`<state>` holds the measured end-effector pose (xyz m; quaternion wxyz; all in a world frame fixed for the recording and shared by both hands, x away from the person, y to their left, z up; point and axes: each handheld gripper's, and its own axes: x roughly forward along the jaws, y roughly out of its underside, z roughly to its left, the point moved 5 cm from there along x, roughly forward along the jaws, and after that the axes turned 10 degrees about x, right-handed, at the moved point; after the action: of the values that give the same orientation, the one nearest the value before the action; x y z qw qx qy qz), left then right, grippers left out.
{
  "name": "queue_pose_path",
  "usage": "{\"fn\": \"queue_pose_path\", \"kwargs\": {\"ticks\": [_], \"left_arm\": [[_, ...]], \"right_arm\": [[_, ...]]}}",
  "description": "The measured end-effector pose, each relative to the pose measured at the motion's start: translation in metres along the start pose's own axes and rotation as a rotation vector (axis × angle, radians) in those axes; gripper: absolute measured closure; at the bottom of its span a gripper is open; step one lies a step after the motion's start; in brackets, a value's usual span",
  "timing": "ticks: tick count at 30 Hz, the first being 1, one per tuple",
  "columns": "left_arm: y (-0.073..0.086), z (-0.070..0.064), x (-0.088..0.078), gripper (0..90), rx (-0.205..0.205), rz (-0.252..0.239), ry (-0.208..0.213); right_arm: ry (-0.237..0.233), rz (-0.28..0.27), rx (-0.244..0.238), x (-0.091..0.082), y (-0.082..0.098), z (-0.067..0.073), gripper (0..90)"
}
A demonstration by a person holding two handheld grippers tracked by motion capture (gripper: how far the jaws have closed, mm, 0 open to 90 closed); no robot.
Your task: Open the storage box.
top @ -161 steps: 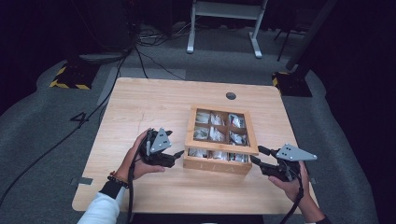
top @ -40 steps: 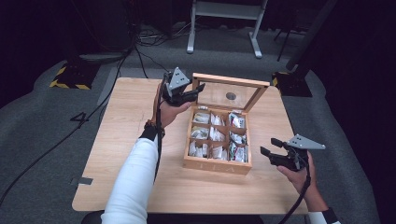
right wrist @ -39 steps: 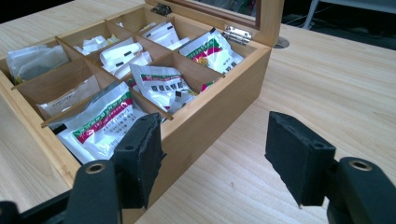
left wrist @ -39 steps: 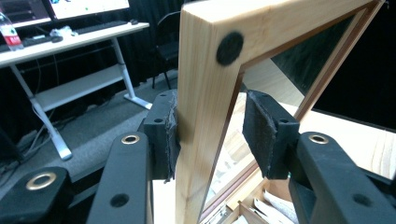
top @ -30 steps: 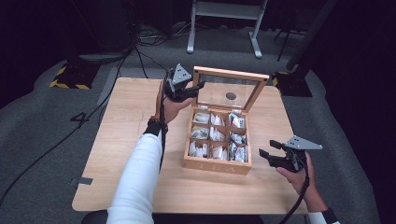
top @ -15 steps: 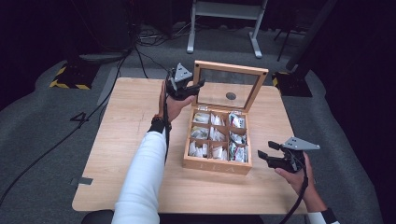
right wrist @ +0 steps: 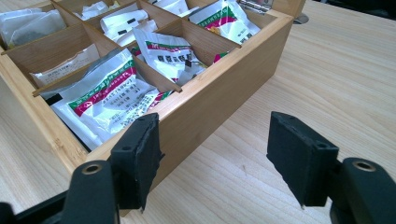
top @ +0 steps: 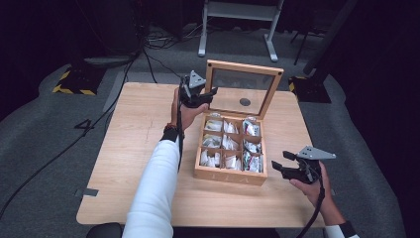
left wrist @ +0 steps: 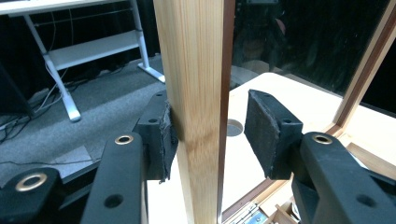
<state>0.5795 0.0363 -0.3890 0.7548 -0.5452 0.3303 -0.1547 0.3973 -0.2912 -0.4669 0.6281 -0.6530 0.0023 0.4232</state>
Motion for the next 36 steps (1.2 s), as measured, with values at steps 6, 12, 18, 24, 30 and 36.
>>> {"fn": "queue_pose_path", "kwargs": {"ticks": [6, 12, 18, 24, 30, 36], "left_arm": [[0.016, 0.000, 0.011, 51.3, 0.005, 0.072, 0.017], [0.028, -0.001, 0.017, 50.6, -0.017, 0.096, 0.018], [0.039, -0.001, 0.022, 50.4, -0.016, 0.135, 0.011], [0.047, -0.001, 0.024, 51.1, -0.029, 0.148, 0.021], [0.051, -0.002, 0.025, 51.2, -0.029, 0.154, 0.024], [0.049, -0.004, 0.022, 49.8, -0.009, 0.180, 0.019]], "right_arm": [[0.001, 0.003, 0.001, 0.001, 0.000, 0.000, 35.0], [0.000, 0.001, -0.004, 0.001, 0.001, 0.001, 35.0], [0.005, 0.007, -0.004, 0.001, 0.002, 0.000, 35.0], [0.006, 0.011, -0.008, 0.002, 0.002, 0.000, 35.0], [0.007, 0.013, -0.007, 0.003, 0.003, 0.000, 34.9], [0.008, 0.013, -0.008, 0.002, 0.003, -0.001, 34.9]]}}
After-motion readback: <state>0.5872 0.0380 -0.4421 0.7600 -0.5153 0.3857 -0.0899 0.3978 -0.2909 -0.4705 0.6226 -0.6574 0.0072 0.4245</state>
